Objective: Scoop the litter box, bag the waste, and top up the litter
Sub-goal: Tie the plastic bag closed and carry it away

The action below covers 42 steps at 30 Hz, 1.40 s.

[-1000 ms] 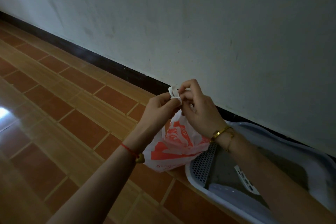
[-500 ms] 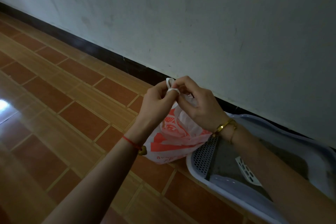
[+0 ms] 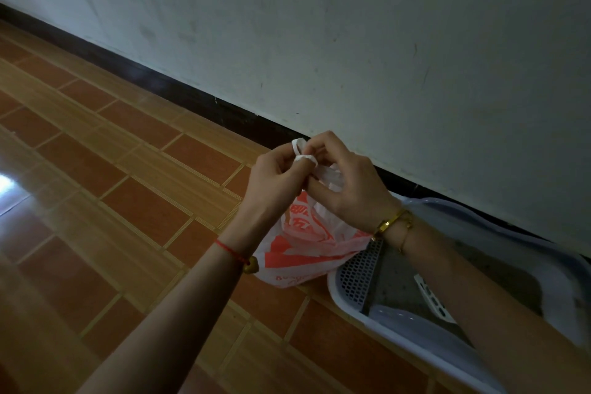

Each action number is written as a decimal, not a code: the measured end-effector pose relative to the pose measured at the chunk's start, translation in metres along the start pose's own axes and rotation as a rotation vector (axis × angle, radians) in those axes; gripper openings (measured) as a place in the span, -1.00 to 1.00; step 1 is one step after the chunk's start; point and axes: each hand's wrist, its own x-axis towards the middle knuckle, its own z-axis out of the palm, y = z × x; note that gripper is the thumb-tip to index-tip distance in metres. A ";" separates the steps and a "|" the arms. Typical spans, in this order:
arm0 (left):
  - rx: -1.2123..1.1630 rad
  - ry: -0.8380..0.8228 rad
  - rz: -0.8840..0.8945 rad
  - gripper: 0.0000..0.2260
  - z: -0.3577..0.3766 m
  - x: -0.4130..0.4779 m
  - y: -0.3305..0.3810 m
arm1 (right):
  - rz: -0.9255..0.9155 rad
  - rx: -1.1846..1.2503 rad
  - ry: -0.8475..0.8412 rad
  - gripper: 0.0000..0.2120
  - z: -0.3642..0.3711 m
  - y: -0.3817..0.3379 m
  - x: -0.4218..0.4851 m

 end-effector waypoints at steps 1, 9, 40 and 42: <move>0.000 0.001 -0.003 -0.85 0.001 0.000 0.000 | 0.012 -0.003 0.016 -0.76 0.002 0.001 0.000; -0.057 -0.058 0.063 -0.79 -0.003 -0.001 0.000 | 0.085 0.047 0.117 -0.89 -0.001 0.005 0.004; -0.184 -0.149 -0.265 -0.72 -0.005 -0.005 -0.013 | 0.234 0.034 0.157 -0.84 -0.003 0.026 0.006; -0.282 -0.119 -0.267 -0.74 -0.006 -0.005 -0.012 | 0.166 -0.121 0.178 -0.77 -0.003 0.027 0.006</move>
